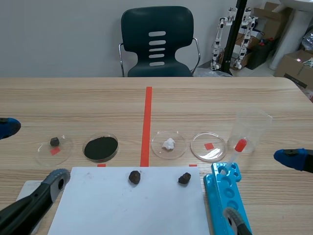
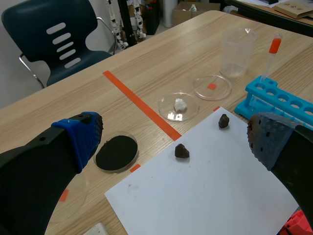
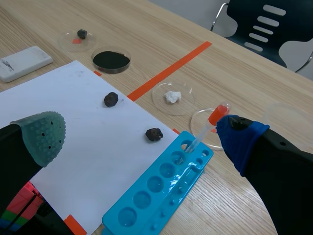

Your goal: Return to the home posture

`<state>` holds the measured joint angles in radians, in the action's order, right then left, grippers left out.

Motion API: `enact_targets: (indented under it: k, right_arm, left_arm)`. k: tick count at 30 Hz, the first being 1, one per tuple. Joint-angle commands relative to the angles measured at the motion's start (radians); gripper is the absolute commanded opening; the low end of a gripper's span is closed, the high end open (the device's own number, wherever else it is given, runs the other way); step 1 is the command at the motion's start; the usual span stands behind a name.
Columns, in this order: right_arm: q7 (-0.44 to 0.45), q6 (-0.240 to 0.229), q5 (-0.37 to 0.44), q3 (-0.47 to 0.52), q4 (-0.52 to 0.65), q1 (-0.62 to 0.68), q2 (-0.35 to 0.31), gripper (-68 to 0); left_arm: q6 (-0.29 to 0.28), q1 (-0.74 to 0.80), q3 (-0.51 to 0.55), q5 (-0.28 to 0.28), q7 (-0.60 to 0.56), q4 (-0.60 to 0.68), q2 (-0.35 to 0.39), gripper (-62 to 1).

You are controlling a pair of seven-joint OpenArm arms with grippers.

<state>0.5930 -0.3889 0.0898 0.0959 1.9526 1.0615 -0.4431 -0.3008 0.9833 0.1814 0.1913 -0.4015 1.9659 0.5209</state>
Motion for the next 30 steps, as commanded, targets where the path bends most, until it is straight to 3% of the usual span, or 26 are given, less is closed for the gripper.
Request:
enact_targets:
  k: [1,30]
  right_arm:
    - [0.015,0.000,0.008,0.001,0.012,0.000,0.000,-2.2]
    - [0.015,0.000,0.008,0.001,0.012,0.000,0.000,-2.2]
  left_arm:
    - [-0.002,0.000,0.000,0.006,-0.017,0.012,-0.002,1.3]
    - [-0.002,0.000,0.000,-0.001,0.002,0.012,-0.002,1.3]
